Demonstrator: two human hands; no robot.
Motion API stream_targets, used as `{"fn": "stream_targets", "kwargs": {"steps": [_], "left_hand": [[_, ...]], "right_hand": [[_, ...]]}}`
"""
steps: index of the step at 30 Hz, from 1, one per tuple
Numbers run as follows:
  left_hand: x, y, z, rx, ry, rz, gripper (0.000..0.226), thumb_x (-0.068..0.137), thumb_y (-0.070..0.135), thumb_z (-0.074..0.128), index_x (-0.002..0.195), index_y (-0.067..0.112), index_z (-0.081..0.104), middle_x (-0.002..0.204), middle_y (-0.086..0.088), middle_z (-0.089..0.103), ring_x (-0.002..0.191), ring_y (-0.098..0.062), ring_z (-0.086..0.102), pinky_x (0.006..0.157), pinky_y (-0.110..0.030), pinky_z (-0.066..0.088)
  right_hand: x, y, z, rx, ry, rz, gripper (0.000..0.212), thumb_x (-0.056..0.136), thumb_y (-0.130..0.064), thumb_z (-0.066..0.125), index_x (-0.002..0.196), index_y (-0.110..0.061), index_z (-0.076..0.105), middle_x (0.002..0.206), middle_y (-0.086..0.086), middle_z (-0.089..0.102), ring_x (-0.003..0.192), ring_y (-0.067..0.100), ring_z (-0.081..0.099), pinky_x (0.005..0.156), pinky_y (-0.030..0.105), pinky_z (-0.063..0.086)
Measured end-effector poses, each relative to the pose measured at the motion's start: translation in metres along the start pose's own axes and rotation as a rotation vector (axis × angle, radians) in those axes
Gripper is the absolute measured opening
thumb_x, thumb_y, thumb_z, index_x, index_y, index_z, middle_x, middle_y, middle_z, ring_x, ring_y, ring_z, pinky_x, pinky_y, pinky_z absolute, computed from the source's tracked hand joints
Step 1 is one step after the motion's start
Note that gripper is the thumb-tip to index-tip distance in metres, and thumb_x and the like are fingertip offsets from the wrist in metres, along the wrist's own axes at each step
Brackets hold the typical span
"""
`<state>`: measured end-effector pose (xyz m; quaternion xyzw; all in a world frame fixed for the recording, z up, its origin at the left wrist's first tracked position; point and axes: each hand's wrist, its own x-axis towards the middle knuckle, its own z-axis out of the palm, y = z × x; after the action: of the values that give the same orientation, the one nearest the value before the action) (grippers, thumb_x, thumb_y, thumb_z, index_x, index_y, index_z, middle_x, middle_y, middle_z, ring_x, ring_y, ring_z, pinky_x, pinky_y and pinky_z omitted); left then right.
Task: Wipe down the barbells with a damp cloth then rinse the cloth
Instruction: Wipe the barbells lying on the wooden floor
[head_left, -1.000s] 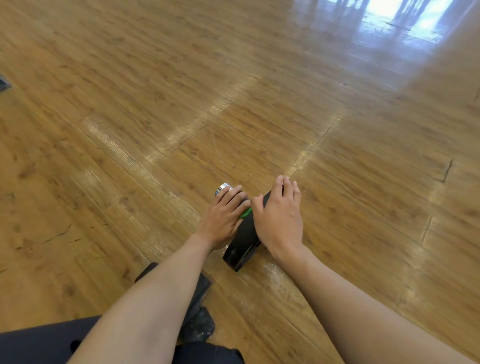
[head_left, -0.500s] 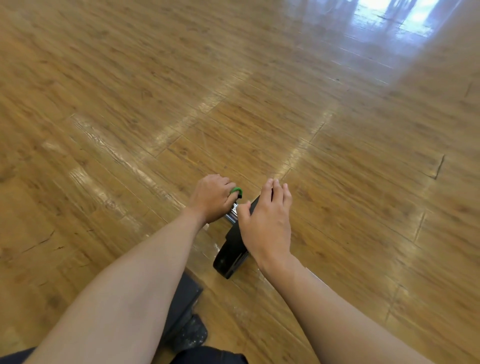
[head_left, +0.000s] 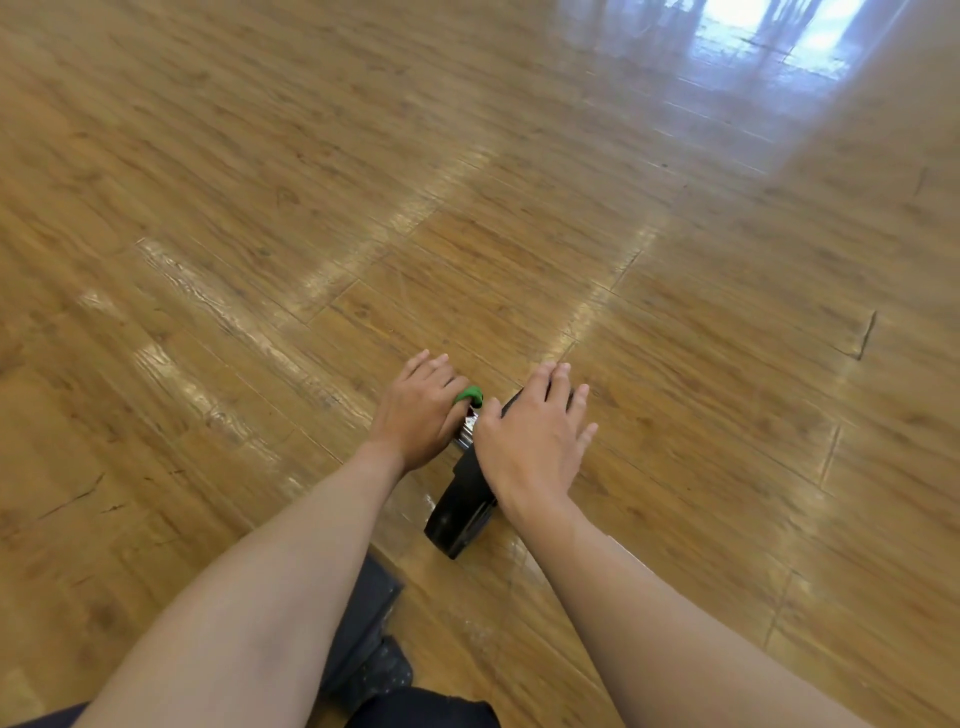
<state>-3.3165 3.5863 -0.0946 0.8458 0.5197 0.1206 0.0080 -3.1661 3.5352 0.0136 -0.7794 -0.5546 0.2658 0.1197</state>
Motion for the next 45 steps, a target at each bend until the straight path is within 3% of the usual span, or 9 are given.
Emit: {"fn": "stream_targets", "kwargs": {"steps": [9, 15, 24, 27, 30, 34, 39, 42, 45], "left_hand": [[-0.006, 0.036, 0.020, -0.141, 0.143, -0.019, 0.029, 0.096, 0.023, 0.058, 0.118, 0.009, 0.070, 0.119, -0.009, 0.067, 0.133, -0.030, 0.050, 0.115, -0.045, 0.033], [-0.003, 0.013, 0.012, -0.160, 0.057, 0.154, 0.044, 0.104, 0.032, 0.032, 0.117, 0.008, 0.067, 0.114, -0.009, 0.065, 0.118, -0.028, 0.056, 0.112, -0.042, 0.036], [0.047, 0.004, -0.018, 0.049, -0.289, -0.143, 0.051, 0.088, 0.043, 0.026, 0.071, 0.012, 0.062, 0.071, -0.007, 0.064, 0.067, -0.032, 0.060, 0.053, -0.032, 0.039], [0.063, 0.011, -0.023, 0.086, -0.420, -0.230, 0.058, 0.081, 0.045, 0.023, 0.075, 0.008, 0.067, 0.073, -0.013, 0.064, 0.067, -0.031, 0.055, 0.056, -0.032, 0.033], [0.037, 0.018, -0.014, 0.054, -0.192, -0.105, 0.044, 0.092, 0.040, 0.034, 0.072, 0.015, 0.065, 0.073, -0.004, 0.064, 0.071, -0.028, 0.062, 0.061, -0.032, 0.036], [-0.020, 0.027, 0.014, -0.158, 0.183, -0.025, 0.022, 0.097, 0.021, 0.057, 0.115, 0.012, 0.065, 0.121, -0.005, 0.062, 0.129, -0.028, 0.052, 0.113, -0.043, 0.034], [-0.034, 0.030, 0.019, -0.180, 0.195, -0.076, 0.030, 0.095, 0.018, 0.059, 0.124, 0.011, 0.059, 0.137, -0.006, 0.056, 0.145, -0.029, 0.037, 0.121, -0.046, 0.025], [-0.008, 0.029, 0.006, -0.166, 0.149, -0.231, 0.023, 0.097, 0.027, 0.048, 0.103, 0.014, 0.067, 0.108, -0.004, 0.066, 0.129, -0.028, 0.053, 0.109, -0.043, 0.040], [0.018, 0.026, -0.011, -0.205, 0.011, -0.436, 0.028, 0.099, 0.031, 0.042, 0.077, 0.017, 0.052, 0.076, 0.002, 0.051, 0.085, -0.027, 0.058, 0.062, -0.035, 0.039]], "right_hand": [[0.018, -0.008, -0.003, 0.086, 0.050, 0.109, 0.070, 0.097, -0.028, 0.043, 0.160, -0.009, 0.020, 0.167, 0.004, 0.019, 0.146, 0.037, 0.029, 0.114, 0.061, 0.030], [0.017, -0.005, -0.002, 0.073, 0.085, 0.062, 0.070, 0.096, -0.028, 0.043, 0.159, -0.007, 0.022, 0.166, 0.005, 0.023, 0.142, 0.036, 0.033, 0.111, 0.052, 0.038], [0.009, -0.004, 0.004, 0.048, 0.103, 0.028, 0.070, 0.096, -0.030, 0.046, 0.159, -0.009, 0.023, 0.166, 0.003, 0.021, 0.145, 0.037, 0.027, 0.098, 0.044, 0.045], [0.010, -0.004, 0.004, 0.040, 0.106, 0.030, 0.070, 0.097, -0.031, 0.047, 0.159, -0.009, 0.024, 0.166, 0.003, 0.022, 0.144, 0.036, 0.028, 0.096, 0.043, 0.046], [0.010, -0.003, 0.003, 0.043, 0.103, 0.034, 0.069, 0.097, -0.030, 0.046, 0.159, -0.010, 0.024, 0.166, 0.004, 0.022, 0.144, 0.036, 0.027, 0.098, 0.044, 0.045], [0.008, -0.004, 0.005, 0.042, 0.114, 0.031, 0.069, 0.096, -0.028, 0.045, 0.159, -0.011, 0.024, 0.165, 0.004, 0.023, 0.143, 0.035, 0.028, 0.097, 0.042, 0.045], [0.003, -0.004, 0.005, 0.043, 0.119, 0.014, 0.068, 0.097, -0.028, 0.045, 0.159, -0.011, 0.024, 0.166, 0.004, 0.022, 0.146, 0.035, 0.026, 0.097, 0.043, 0.045], [0.003, -0.005, 0.005, 0.033, 0.120, 0.013, 0.068, 0.096, -0.028, 0.045, 0.159, -0.011, 0.025, 0.166, 0.004, 0.022, 0.146, 0.036, 0.025, 0.097, 0.043, 0.046], [0.008, -0.004, 0.003, 0.036, 0.109, 0.020, 0.067, 0.096, -0.027, 0.045, 0.159, -0.012, 0.025, 0.166, 0.005, 0.023, 0.145, 0.037, 0.027, 0.095, 0.042, 0.046]]}}
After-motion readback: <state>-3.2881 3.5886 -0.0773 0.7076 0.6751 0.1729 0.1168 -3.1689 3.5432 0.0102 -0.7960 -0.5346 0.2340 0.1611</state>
